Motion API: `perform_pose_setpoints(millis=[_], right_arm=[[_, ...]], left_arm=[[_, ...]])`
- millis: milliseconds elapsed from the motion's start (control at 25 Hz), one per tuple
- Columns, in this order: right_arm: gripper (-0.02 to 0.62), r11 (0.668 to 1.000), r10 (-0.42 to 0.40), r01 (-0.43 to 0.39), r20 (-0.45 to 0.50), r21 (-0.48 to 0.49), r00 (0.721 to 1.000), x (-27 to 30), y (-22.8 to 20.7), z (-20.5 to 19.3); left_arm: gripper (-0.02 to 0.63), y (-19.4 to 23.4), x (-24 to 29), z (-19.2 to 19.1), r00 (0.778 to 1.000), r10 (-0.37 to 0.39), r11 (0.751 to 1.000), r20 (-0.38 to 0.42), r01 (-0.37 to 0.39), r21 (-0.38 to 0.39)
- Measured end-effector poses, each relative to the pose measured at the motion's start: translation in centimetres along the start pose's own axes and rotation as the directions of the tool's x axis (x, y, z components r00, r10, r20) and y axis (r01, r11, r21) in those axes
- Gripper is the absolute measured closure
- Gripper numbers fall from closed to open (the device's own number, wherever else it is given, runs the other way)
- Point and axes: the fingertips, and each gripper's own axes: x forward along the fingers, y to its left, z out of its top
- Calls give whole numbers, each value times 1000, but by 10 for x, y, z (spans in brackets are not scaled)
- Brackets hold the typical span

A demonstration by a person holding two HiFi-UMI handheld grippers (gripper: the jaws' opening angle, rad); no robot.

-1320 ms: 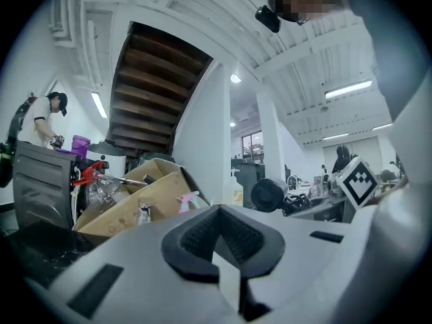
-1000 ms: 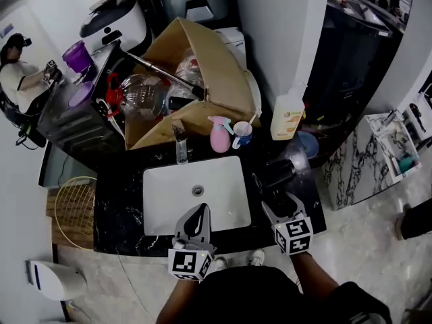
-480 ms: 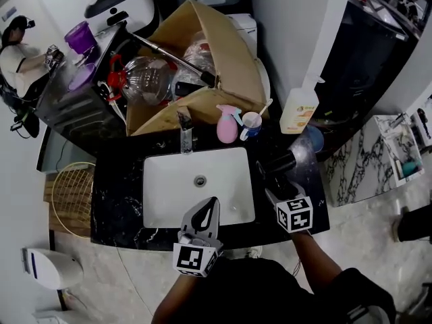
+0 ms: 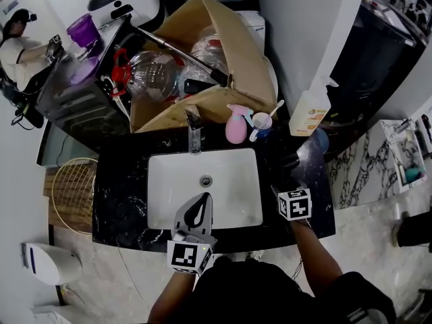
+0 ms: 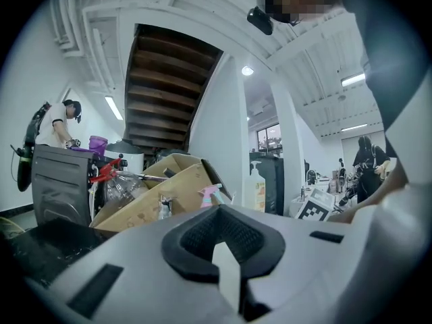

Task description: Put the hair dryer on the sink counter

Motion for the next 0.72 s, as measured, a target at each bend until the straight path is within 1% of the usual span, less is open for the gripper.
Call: perform_pose_setpoints(millis=[80,200,320,360,400,480,600,720], right_arm=[[336,1000,0,1,-27,10,1000,7,-1,-3],[333,1000,5,-4,-43,10,999,12,-1,-5],[328,1000,14,-15,-43,-2,999,12,-1,-5],[310,1000,18,-17,-34,2,999,10,-1,-4],[279,1000,15,-15,-14,10,1000,6,-1,-1],[260,1000,-1,0,51,21,999,-9,-3,11],[258,1000,-6,4,164,12,986,-41,1,39],[258,1000,12,-4,277,-30,961,-74,12,76]], left_arm=[[612,3,0,0,1000,5,1000,7,-5,-1],[612,8,-3,-5,999,18,1000,-43,-19,-11],[612,13,-3,-14,998,28,999,-48,-29,-32],[612,14,-3,-14,998,31,999,-48,-33,-36],[612,15,-4,-13,998,33,999,-47,-35,-36],[612,15,-5,-9,999,31,999,-26,-32,-27],[612,17,-5,-9,999,32,999,-5,-32,-18],[612,16,-4,-8,1000,28,1000,-4,-28,-7]])
